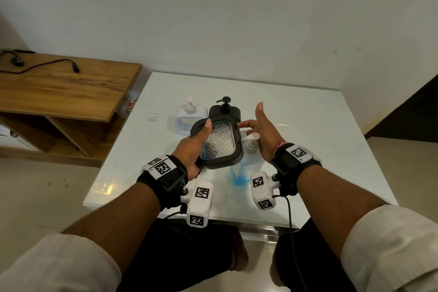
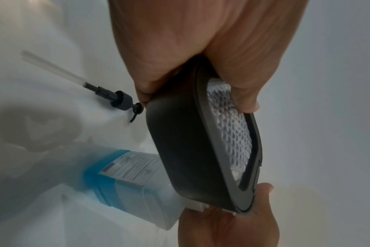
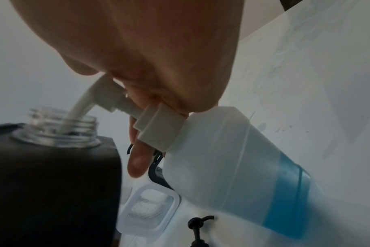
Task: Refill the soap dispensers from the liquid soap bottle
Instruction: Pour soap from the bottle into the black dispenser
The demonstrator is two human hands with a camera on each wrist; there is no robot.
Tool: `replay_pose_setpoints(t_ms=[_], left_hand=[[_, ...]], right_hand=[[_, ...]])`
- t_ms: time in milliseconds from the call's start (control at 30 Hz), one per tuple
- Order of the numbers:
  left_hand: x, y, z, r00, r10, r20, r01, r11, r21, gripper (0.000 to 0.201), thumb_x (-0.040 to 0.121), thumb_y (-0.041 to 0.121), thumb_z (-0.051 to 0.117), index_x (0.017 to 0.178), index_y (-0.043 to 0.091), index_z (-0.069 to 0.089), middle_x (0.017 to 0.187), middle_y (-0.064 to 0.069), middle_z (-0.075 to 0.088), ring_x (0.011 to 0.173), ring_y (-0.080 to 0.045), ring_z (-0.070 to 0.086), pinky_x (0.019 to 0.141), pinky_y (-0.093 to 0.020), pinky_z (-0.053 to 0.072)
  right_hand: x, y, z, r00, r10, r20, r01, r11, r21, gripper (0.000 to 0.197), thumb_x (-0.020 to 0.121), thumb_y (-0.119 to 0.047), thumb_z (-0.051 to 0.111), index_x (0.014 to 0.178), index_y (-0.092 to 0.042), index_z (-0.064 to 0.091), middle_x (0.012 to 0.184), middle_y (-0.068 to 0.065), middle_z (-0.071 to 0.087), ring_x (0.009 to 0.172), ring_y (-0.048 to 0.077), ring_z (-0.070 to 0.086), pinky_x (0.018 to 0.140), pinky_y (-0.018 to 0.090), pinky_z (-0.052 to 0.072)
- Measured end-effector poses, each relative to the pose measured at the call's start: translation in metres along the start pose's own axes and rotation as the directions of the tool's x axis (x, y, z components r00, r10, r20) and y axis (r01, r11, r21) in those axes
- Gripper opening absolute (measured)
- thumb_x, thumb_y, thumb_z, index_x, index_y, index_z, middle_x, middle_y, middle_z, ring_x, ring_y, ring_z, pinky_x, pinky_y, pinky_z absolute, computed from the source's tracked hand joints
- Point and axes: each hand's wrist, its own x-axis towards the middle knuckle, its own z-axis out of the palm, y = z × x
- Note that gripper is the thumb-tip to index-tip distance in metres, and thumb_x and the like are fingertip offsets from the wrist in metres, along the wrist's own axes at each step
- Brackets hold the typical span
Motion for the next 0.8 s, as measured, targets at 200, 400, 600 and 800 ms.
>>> replay_pose_setpoints(t_ms=[200, 400, 600, 800], left_hand=[[0.003, 0.0, 0.003, 1.0, 0.009, -0.023, -0.009, 1.0, -0.001, 0.054, 0.093, 0.048, 0.064, 0.133, 0.011, 0.064, 0.122, -0.012, 0.074, 0.112, -0.029, 0.072, 0.08, -0.039, 0.062], [0.005, 0.0, 0.004, 0.998, 0.036, -0.054, -0.036, 0.999, -0.009, 0.054, 0.091, 0.047, 0.067, 0.129, 0.01, 0.066, 0.121, -0.013, 0.074, 0.11, -0.03, 0.072, 0.086, -0.043, 0.06], [0.009, 0.001, 0.006, 0.997, 0.034, -0.076, -0.036, 0.999, -0.025, 0.047, 0.092, 0.047, 0.067, 0.124, 0.012, 0.068, 0.118, -0.012, 0.075, 0.107, -0.03, 0.073, 0.078, -0.039, 0.061], [0.005, 0.0, 0.007, 0.998, -0.051, -0.038, 0.049, 0.997, -0.056, 0.065, 0.085, 0.054, 0.067, 0.137, 0.015, 0.062, 0.13, -0.013, 0.07, 0.119, -0.033, 0.068, 0.102, -0.05, 0.053]], right_hand=[[-0.006, -0.003, 0.004, 1.0, -0.012, -0.002, 0.012, 0.999, -0.05, 0.095, 0.056, -0.1, 0.027, 0.078, -0.024, 0.079, 0.108, 0.017, 0.068, 0.108, 0.034, 0.061, 0.107, 0.05, 0.041], [-0.009, -0.002, 0.004, 0.999, -0.04, 0.025, 0.042, 0.996, -0.075, 0.088, 0.067, -0.092, 0.029, 0.083, -0.02, 0.077, 0.094, 0.012, 0.069, 0.096, 0.029, 0.063, 0.105, 0.048, 0.043], [-0.019, -0.007, 0.005, 0.994, -0.085, 0.073, 0.09, 0.994, -0.06, 0.078, 0.079, -0.083, 0.029, 0.078, -0.019, 0.073, 0.078, 0.017, 0.063, 0.069, 0.024, 0.061, 0.089, 0.038, 0.047], [-0.023, -0.013, 0.006, 0.998, -0.037, 0.045, 0.04, 0.997, -0.073, 0.081, 0.069, -0.089, 0.034, 0.084, -0.023, 0.077, 0.1, 0.014, 0.07, 0.099, 0.027, 0.065, 0.108, 0.049, 0.041]])
